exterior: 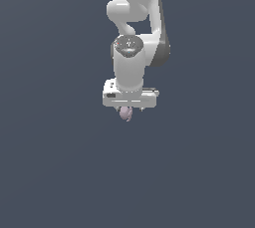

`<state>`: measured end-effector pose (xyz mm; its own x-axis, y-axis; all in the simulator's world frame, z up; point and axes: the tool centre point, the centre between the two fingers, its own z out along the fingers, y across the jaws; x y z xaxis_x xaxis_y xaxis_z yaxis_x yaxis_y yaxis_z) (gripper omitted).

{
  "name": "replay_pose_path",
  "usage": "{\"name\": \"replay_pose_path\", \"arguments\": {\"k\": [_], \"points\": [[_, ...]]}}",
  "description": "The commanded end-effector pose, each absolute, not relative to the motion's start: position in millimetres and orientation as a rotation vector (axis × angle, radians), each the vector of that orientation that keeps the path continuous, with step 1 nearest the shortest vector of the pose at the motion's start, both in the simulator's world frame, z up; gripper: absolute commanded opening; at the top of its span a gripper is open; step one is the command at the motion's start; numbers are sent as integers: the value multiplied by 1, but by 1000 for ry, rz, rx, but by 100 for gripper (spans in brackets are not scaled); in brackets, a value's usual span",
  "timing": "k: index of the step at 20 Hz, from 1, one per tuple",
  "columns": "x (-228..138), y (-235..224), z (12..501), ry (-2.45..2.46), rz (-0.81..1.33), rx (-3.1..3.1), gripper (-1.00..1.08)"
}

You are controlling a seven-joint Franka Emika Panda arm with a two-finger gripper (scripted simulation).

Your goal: Pick up the object and move it to a goal position.

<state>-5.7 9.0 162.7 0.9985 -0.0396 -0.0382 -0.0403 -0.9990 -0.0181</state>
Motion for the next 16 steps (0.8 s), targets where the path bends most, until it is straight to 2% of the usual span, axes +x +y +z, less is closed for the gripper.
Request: {"name": "replay_pose_path", "arguments": {"k": [1,16], "points": [[-6,9,163,62,59,-3122,100],[-15,6,158,16,102,-3139,100]]}}
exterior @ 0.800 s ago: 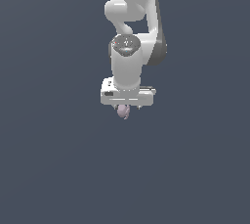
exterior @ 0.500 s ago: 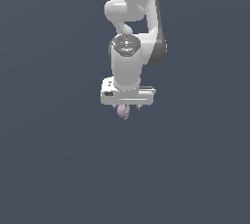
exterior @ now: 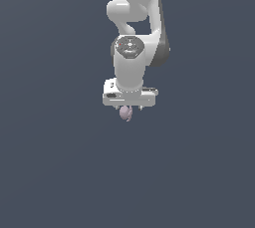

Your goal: Pick up the object and move it to a goal position.

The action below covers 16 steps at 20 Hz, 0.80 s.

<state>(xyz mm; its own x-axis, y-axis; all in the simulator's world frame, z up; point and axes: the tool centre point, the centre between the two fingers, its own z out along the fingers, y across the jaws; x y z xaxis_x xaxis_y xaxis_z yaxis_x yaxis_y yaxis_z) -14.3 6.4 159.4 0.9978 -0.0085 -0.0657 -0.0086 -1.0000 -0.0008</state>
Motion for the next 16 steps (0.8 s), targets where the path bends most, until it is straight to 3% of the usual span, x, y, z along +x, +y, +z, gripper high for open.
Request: {"name": "replay_pose_path", "arguments": {"k": [1,16], "points": [[-16,6,157,20,101,-3139,100],[-52,-3,109,157,27,-3137,100]]}}
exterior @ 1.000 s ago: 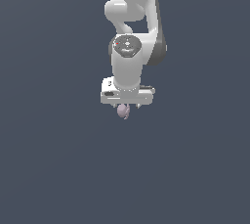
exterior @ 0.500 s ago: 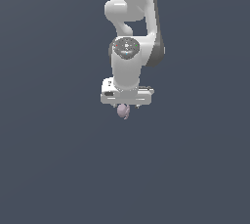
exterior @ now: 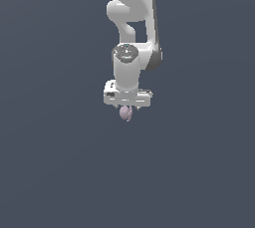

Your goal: Pick up the object and move it to a goal position.

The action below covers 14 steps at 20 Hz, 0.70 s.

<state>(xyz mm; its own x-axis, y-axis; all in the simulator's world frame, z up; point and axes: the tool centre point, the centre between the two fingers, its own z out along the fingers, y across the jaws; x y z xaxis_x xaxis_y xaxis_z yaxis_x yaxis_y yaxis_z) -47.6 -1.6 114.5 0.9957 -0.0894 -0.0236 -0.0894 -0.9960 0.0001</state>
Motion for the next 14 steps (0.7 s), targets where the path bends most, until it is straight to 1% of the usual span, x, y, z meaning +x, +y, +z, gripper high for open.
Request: {"name": "replay_pose_path", "arguments": {"k": [1,7,14], "points": [[-55,-3,107,166,23,-3136,100],[-66,-6,96,203,4,-3135,100],[-67,-6,93,207,3,-3135,100]]}}
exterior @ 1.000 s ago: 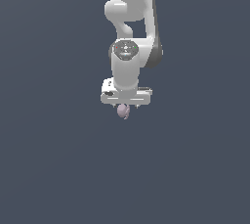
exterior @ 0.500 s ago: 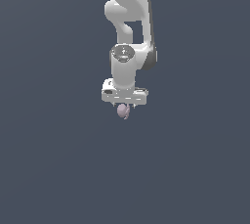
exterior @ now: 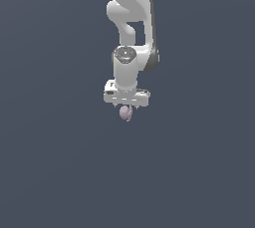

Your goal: Pick up the object and move it to a goal position.

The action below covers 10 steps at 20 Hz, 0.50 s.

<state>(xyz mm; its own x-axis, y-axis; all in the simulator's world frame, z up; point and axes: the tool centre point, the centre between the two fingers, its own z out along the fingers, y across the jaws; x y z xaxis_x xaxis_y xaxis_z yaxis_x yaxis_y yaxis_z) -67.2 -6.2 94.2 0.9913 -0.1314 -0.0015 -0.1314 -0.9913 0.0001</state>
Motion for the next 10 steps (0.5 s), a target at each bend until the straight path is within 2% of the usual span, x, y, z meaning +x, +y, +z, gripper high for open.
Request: {"name": "replay_pose_path", "arguments": {"k": [1,10], "points": [[-67,-6,92,207,3,-3135,100],[-69,-6,54,209,0,-3135,100]]}}
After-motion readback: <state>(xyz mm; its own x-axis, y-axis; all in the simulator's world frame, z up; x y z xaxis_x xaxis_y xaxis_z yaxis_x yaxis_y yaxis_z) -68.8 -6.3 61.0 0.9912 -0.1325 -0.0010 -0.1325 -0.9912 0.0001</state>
